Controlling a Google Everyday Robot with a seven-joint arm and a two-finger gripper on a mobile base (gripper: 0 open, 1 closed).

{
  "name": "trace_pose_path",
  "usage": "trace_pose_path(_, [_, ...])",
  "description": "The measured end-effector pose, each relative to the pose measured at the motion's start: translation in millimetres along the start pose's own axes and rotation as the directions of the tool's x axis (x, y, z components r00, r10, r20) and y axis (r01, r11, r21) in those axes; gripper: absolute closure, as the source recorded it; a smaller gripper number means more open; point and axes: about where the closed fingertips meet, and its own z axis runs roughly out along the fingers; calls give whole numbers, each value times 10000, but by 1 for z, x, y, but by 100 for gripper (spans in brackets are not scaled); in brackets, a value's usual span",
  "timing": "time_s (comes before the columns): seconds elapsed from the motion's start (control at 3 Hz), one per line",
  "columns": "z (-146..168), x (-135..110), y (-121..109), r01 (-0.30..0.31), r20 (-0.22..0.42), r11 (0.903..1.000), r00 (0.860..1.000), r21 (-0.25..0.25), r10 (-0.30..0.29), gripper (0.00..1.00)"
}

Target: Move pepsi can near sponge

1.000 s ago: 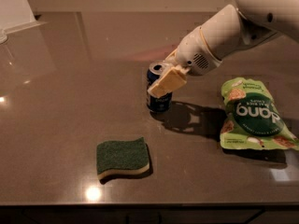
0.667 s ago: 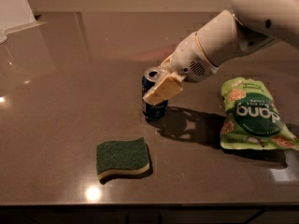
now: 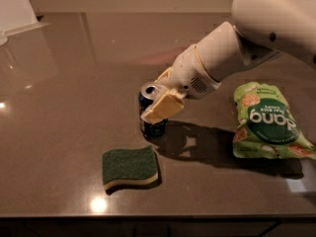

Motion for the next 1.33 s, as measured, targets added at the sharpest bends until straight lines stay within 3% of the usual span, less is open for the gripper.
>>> trace_pose_path(0.33, [8, -3, 8, 242, -8, 9996, 9997, -164, -242, 82])
trace_pose_path(1.33, [14, -2, 15, 421, -110, 9986, 9990, -324, -425, 12])
